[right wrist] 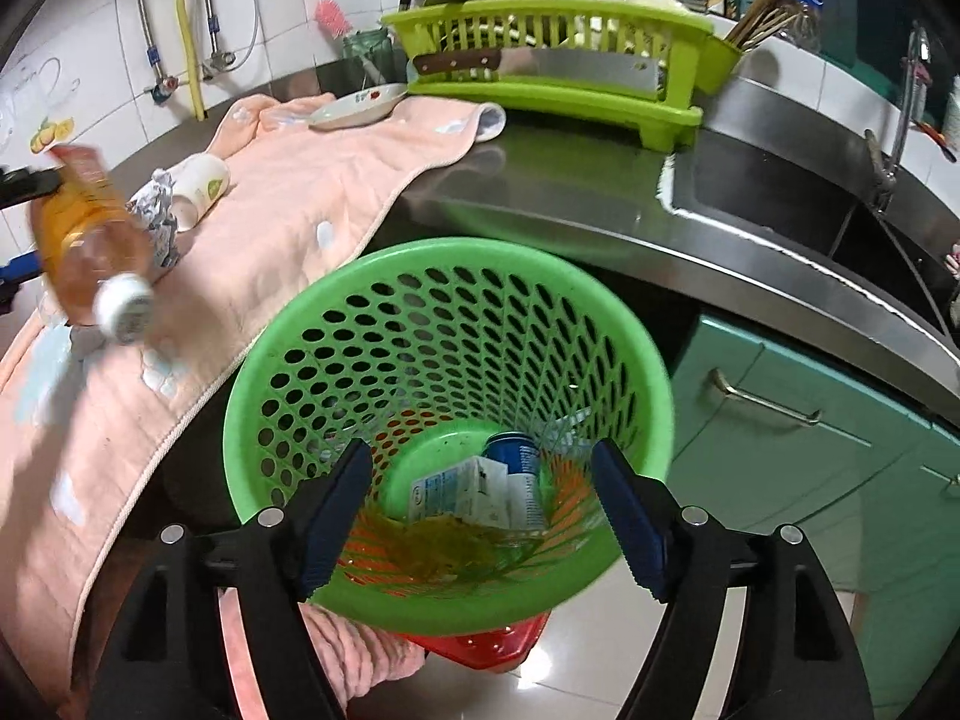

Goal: Collect trash
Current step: 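Carry both items over the green basket and release them inside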

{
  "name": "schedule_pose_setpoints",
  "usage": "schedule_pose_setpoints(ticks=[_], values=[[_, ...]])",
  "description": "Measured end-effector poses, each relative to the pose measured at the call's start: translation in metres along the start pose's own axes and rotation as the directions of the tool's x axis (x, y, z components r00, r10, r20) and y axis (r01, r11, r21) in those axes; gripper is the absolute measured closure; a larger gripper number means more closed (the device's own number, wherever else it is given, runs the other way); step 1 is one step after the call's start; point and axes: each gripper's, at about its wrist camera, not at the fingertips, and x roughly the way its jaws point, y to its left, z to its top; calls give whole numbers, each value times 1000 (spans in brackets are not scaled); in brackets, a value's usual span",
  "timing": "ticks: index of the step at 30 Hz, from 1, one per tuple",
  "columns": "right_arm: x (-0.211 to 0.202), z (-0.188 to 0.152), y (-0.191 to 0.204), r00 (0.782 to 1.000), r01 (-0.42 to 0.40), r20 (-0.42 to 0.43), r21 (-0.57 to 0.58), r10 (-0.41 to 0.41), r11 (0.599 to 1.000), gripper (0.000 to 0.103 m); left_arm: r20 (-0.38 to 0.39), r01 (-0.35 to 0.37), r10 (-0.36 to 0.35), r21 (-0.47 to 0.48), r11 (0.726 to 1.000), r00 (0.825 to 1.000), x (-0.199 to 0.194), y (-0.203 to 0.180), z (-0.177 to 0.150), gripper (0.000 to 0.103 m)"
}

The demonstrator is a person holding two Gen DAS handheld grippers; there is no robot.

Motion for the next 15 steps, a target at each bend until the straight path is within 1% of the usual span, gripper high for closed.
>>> schedule_pose_setpoints(ticks=[3,4,7,9,11,13,15], values=[[-7,-2,-8,1000,5,13,16,-5,1000,30,-41,-9,12,59,998,999,32,-24,-8,35],[-10,-2,-12,1000,6,18,22,-6,1000,30,-63,-16,22,85,996,998,46,-32,-13,35],[-14,-4,-18,1000,7,25,35,-8,999,29,-99,-49,64,148,988,993,74,-46,-27,35],[-15,-5,-22,1000,9,27,40,-10,999,29,-112,-68,89,183,981,990,89,-52,-36,34],[-16,-6,-24,1000,11,27,45,-12,999,29,-147,-74,106,205,976,983,106,-54,-44,34],[-16,-7,-25,1000,9,26,48,-10,999,29,-175,-79,120,223,972,977,117,-53,-50,33],[-16,-8,-26,1000,9,24,48,-10,999,29,-187,-80,128,245,966,974,123,-55,-56,33]])
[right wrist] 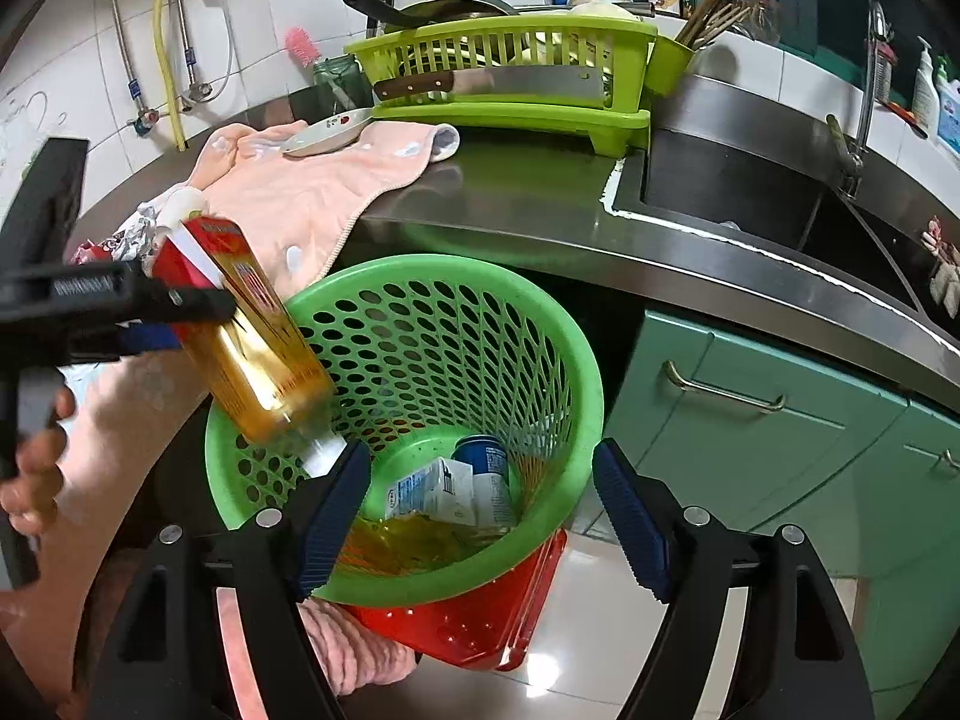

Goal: Collect trash
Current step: 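Carry both items over the green basket and release them inside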

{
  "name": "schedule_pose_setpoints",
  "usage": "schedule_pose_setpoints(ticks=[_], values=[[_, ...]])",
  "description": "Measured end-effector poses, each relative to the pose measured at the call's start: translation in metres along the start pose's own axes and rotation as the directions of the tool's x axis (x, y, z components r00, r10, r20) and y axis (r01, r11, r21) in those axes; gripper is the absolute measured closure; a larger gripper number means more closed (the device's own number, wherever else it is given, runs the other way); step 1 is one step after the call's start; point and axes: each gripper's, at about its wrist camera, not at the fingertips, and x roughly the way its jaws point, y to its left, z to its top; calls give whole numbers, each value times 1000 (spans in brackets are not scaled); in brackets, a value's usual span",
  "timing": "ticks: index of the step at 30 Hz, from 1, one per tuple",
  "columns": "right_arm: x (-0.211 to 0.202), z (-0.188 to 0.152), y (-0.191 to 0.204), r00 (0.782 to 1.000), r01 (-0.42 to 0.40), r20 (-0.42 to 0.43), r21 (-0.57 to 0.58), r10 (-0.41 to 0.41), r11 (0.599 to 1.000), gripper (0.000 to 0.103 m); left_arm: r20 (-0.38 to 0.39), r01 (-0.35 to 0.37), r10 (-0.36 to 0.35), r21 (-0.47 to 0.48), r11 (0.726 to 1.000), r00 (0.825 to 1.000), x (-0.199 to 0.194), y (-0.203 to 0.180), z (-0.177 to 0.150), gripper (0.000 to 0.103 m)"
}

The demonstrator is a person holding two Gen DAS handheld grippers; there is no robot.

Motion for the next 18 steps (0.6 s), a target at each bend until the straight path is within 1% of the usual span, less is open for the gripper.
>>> schedule_pose_setpoints(ticks=[5,10,15,18], values=[[1,3,4,1000,-9,-1,-4,9,1000,29,19,-3,2,59,998,1000,-10,-5,-2,33],[-1,12,21,999,-43,15,-27,44,999,29,87,-27,19,95,995,996,-41,-1,2,33],[-1,23,48,995,-89,28,-67,91,994,28,139,-77,68,63,995,988,-75,29,5,33],[1,31,72,991,-129,33,-98,132,987,27,176,-125,118,32,992,977,-96,54,4,33]])
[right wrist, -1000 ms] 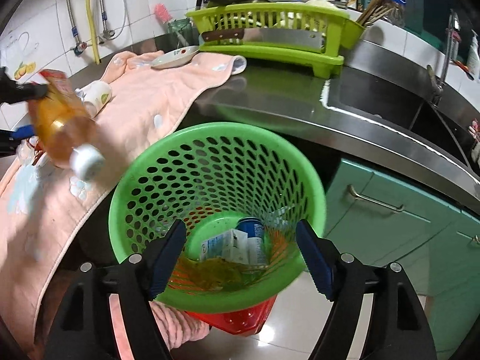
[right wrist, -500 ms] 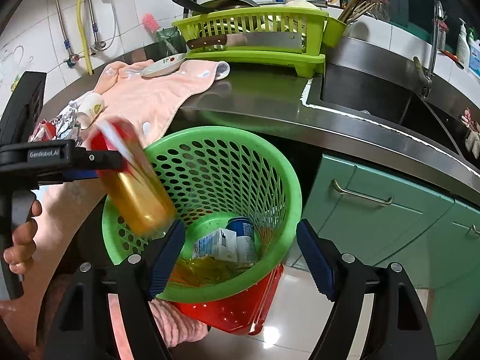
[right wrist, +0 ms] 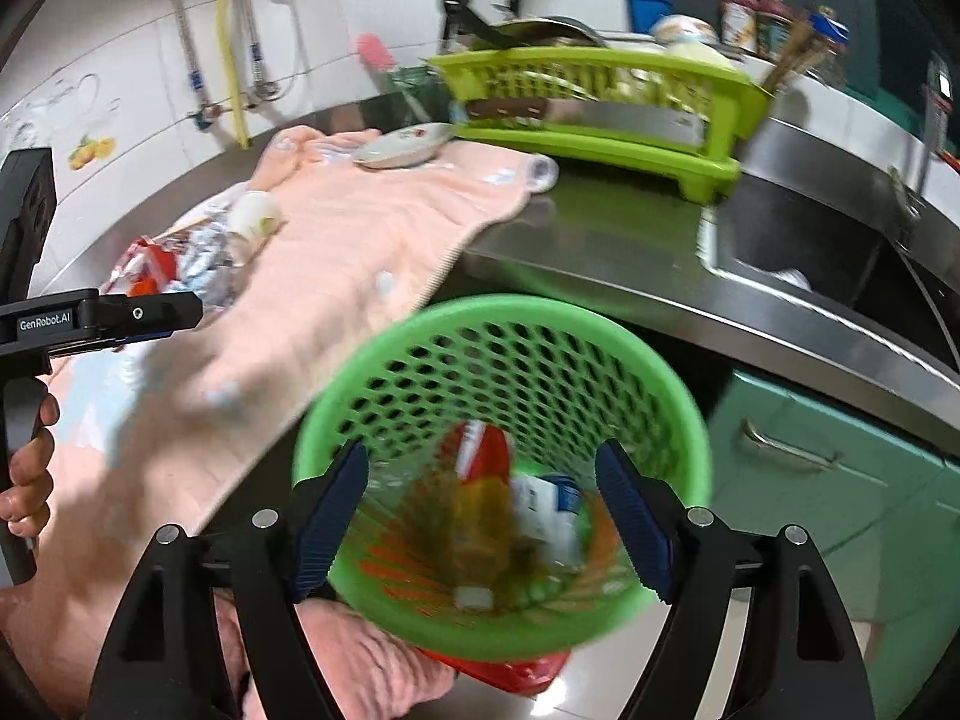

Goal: Collect trash
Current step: 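Grasp the orange snack wrapper with the left tool while the right tool grasps crumpled foil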

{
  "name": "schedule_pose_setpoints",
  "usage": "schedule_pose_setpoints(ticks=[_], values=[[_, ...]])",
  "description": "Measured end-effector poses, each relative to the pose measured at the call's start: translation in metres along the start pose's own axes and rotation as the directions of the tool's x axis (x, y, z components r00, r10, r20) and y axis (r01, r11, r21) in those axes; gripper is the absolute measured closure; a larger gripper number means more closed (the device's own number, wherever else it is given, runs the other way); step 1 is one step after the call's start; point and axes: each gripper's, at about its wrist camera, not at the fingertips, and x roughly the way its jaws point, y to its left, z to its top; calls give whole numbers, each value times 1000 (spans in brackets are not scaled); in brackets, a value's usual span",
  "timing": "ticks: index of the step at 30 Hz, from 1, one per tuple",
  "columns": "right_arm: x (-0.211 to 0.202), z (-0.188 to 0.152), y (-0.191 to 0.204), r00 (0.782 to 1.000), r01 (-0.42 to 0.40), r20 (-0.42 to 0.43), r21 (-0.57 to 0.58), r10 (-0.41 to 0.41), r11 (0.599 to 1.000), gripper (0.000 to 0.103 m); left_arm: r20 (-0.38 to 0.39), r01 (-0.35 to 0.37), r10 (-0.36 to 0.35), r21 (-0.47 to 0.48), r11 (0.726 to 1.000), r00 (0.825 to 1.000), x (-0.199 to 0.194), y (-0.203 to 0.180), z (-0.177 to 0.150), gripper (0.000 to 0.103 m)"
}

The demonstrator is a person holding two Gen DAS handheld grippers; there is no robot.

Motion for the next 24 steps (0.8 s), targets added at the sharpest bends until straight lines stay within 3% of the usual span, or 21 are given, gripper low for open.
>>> schedule_pose_setpoints(ticks=[5,7,10,16,24], values=[[15,21,40,997,-77,2,-43,77,996,27,64,-118,124,-97,988,990,-33,57,4,32],[22,30,56,994,-109,-1,-58,109,992,26,87,-173,190,-172,970,978,-48,85,5,26],[36,43,85,985,-170,-10,-85,170,982,26,99,-220,255,-279,935,962,-62,123,8,24],[64,67,136,969,-249,-34,-132,246,960,26,65,-223,280,-450,865,958,-62,181,11,20],[103,94,172,951,-308,-51,-114,304,944,23,2,-208,250,-545,812,968,-27,209,17,16]])
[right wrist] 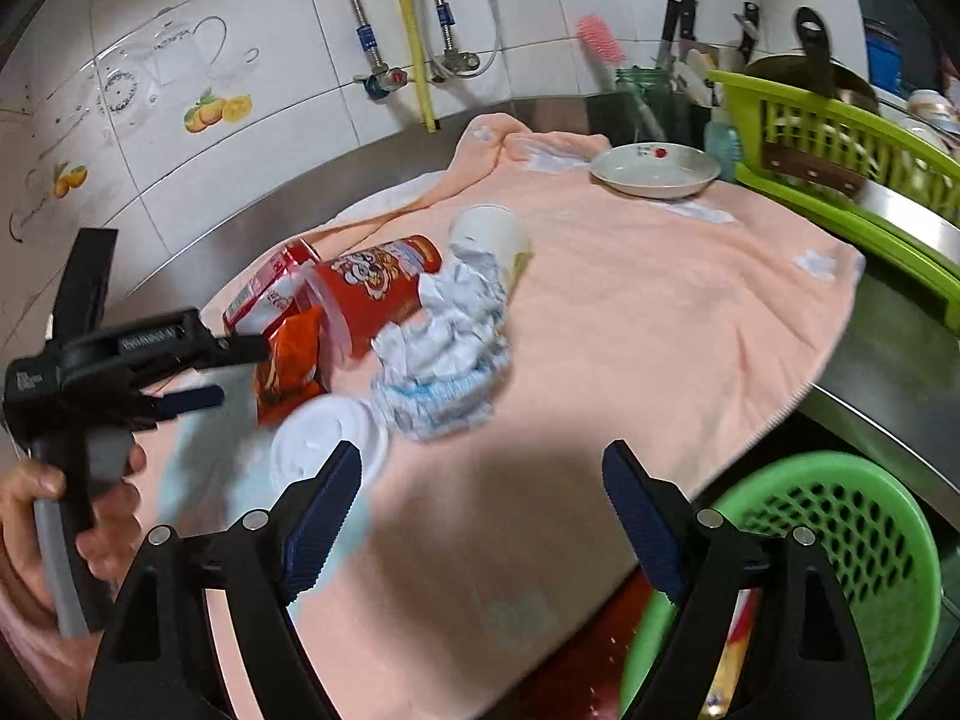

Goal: Collect trash
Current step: 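Grasp the orange snack wrapper with the left tool while the right tool grasps crumpled foil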

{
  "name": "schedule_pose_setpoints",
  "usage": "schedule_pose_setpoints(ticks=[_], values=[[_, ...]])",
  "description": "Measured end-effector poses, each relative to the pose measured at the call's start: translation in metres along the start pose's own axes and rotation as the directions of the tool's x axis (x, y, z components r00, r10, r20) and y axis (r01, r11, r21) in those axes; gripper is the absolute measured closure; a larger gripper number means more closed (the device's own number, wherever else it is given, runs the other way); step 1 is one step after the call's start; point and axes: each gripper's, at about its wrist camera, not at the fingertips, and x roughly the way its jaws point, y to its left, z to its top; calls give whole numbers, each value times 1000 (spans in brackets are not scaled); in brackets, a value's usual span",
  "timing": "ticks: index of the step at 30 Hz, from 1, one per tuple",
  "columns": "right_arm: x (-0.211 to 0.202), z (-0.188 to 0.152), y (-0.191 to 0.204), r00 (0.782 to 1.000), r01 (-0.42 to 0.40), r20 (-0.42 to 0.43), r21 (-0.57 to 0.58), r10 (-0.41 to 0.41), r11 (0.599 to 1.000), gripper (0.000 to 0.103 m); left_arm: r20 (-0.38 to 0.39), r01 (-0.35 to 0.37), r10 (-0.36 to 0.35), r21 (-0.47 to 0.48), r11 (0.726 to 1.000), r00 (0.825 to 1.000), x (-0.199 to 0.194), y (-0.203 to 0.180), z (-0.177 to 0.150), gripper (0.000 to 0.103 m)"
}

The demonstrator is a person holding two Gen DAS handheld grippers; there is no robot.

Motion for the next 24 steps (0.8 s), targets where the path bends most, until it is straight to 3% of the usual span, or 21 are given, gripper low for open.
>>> schedule_pose_setpoints(ticks=[8,14,17,22,24], values=[[47,25,6,999,-19,-34,30,20,999,20,-19,-76,76,-20,997,997,24,3,6,16],[76,33,7,997,-19,-70,48,22,999,20,-31,-61,60,-40,997,998,32,12,9,19],[89,33,6,996,-9,-94,52,14,999,20,-21,-60,59,-36,998,998,32,14,10,30],[102,29,7,992,-9,-127,57,16,998,44,-26,-15,14,-40,999,1000,29,22,12,61],[99,28,7,993,-5,-114,60,12,998,49,-24,6,-7,-40,999,1000,28,23,11,68]])
